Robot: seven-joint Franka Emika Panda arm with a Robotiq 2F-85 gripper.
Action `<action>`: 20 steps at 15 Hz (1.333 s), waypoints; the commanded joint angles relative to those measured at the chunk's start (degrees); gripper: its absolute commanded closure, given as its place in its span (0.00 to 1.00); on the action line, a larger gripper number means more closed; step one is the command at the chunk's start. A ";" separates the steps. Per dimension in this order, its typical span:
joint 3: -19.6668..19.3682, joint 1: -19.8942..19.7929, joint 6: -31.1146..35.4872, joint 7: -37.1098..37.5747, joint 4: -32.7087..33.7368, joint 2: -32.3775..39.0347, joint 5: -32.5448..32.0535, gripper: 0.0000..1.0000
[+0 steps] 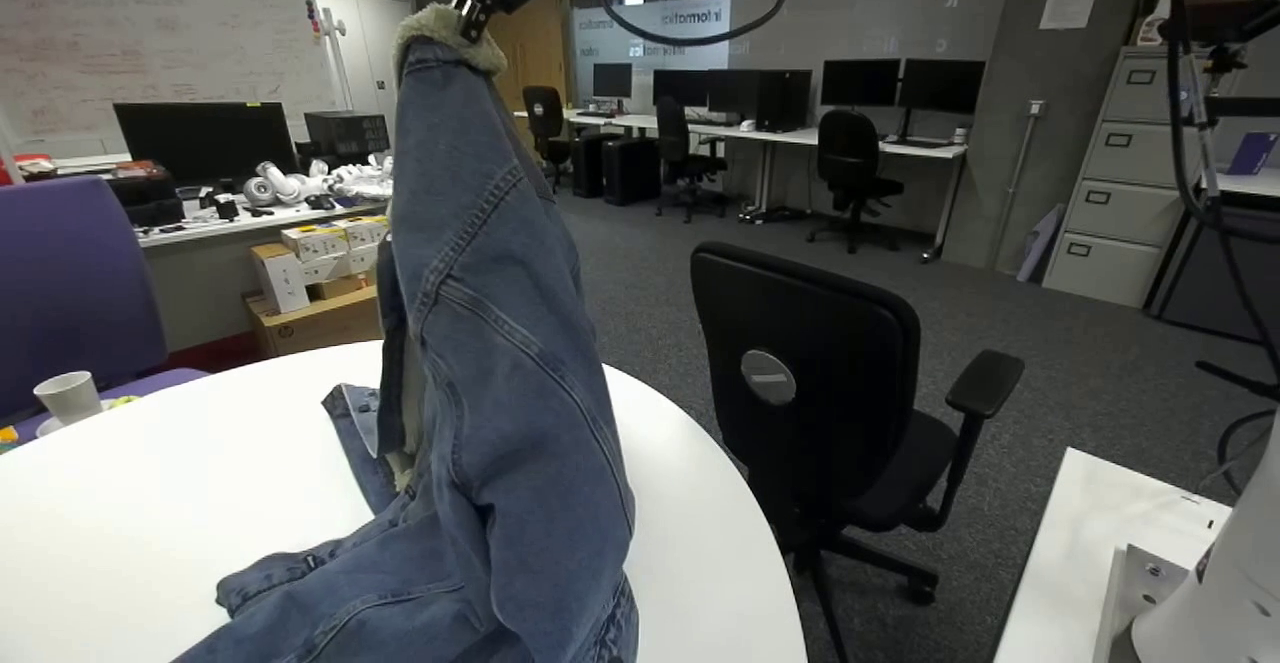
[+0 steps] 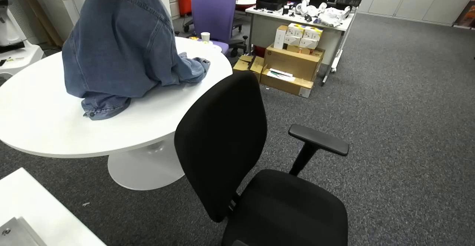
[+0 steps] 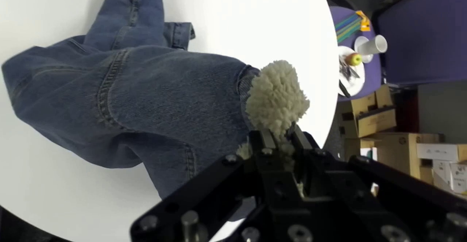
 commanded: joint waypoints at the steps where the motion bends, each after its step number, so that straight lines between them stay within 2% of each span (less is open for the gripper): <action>1: -2.08 0.60 0.76 7.31 13.35 6.57 -7.80 0.96; 4: -4.49 -0.60 -0.48 13.05 18.77 9.96 -10.22 0.96; 6: -6.65 -0.47 1.65 16.79 16.52 9.42 -11.72 0.96; 10: -9.57 -1.08 6.53 12.03 4.82 4.32 -15.06 0.96; 14: -11.23 -1.46 10.46 11.48 -4.53 1.04 -15.09 0.96; 19: -10.39 -1.79 6.89 12.03 -12.62 -3.80 -6.83 0.96; 20: -8.67 -3.24 6.54 12.74 -13.33 -4.53 -6.48 0.96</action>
